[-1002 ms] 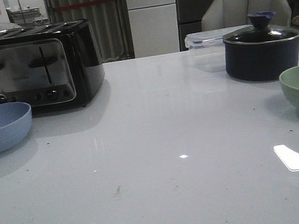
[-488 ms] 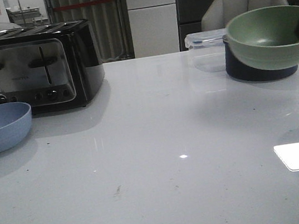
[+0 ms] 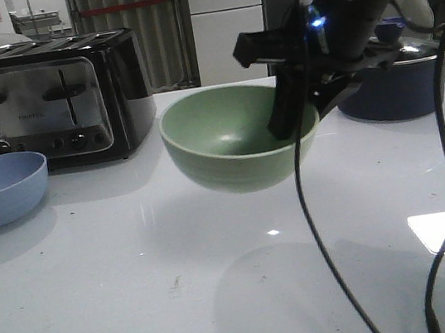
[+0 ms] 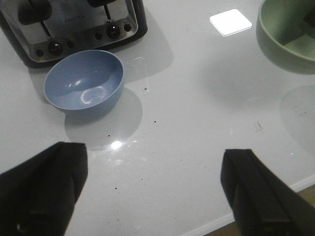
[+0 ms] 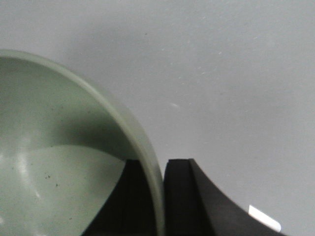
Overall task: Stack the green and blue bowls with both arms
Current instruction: 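Lift the green bowl with the right gripper and carry it toward the table center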
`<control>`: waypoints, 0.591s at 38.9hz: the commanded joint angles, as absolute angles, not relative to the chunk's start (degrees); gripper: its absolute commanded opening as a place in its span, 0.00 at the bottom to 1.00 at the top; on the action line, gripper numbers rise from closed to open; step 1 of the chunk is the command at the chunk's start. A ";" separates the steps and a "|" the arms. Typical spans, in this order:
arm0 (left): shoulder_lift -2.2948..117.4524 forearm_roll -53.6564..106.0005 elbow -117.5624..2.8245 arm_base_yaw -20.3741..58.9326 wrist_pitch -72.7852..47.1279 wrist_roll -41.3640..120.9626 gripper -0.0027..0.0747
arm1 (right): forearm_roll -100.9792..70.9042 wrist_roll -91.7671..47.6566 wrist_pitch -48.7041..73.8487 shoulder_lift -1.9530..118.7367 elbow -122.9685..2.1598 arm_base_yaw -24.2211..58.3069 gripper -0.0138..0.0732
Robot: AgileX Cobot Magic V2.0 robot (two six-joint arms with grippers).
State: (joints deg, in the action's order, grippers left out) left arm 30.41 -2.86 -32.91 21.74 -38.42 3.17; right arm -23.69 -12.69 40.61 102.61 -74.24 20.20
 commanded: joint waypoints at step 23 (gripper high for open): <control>30.95 -3.04 -34.91 22.26 -33.74 3.29 0.81 | -27.73 -15.25 39.52 107.21 -75.83 20.92 0.32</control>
State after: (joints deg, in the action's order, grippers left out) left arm 30.41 -2.86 -32.91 21.74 -38.42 3.17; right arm -25.93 -13.67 39.34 109.58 -74.24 21.00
